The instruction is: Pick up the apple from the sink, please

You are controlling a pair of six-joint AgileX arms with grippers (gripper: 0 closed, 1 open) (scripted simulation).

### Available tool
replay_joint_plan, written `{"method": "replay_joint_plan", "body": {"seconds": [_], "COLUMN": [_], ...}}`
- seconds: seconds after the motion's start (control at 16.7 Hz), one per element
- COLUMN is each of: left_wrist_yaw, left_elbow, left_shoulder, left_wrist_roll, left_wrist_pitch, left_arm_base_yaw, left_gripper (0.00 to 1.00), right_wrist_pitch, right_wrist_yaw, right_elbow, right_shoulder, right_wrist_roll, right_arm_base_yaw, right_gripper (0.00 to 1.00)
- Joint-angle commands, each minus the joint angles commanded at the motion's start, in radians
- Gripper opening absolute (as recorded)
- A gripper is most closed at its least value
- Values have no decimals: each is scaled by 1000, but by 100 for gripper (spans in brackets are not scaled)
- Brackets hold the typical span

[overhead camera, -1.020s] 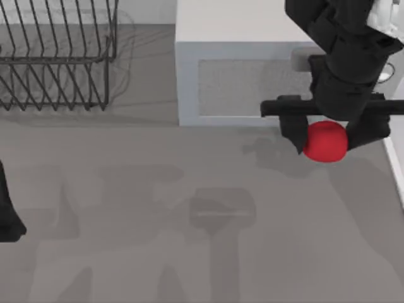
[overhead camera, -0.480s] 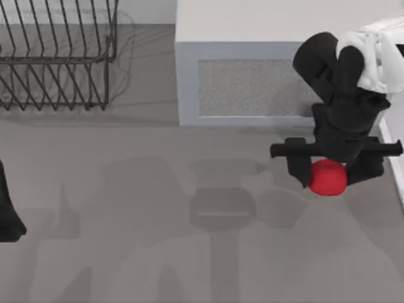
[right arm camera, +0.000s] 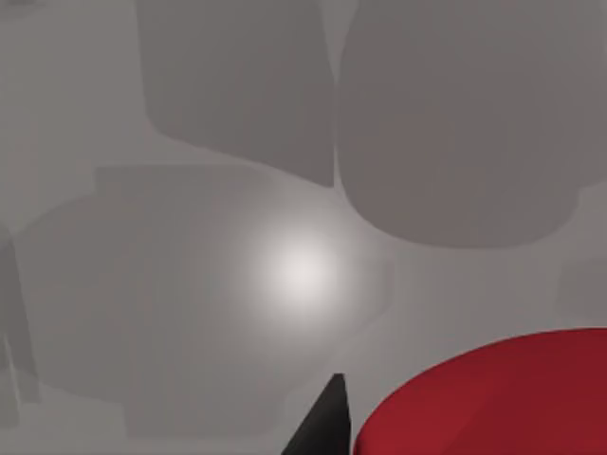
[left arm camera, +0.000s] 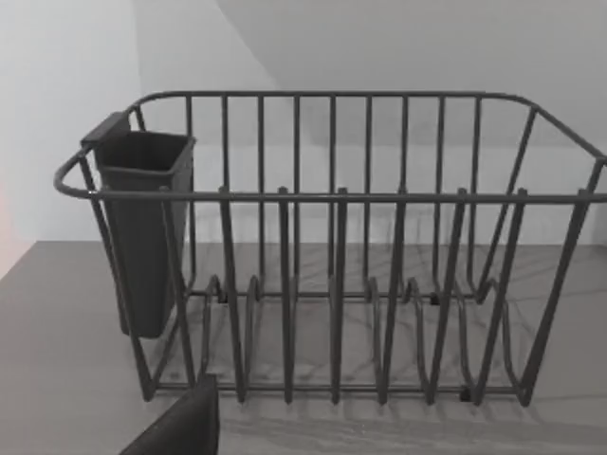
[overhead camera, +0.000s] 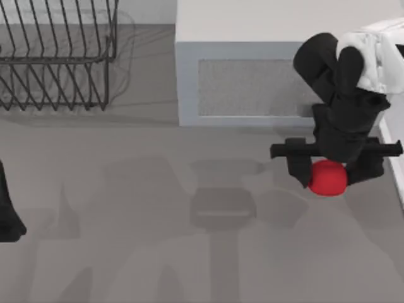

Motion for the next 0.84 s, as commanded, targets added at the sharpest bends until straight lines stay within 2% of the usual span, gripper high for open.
{"method": "replay_joint_plan", "body": {"seconds": [0.48, 0.84], "left_wrist_yaw": [0, 0], "left_elbow": [0, 0], "left_shoulder": [0, 0], "left_wrist_roll": [0, 0], "left_wrist_pitch": [0, 0], "left_arm_base_yaw": [0, 0], "left_gripper": [100, 100], "right_wrist_pitch": [0, 0], "right_wrist_yaw": [0, 0], "right_elbow": [0, 0], "right_shoulder": [0, 0], "right_wrist_roll": [0, 0], "right_arm_base_yaw": [0, 0], "right_gripper": [98, 100]}}
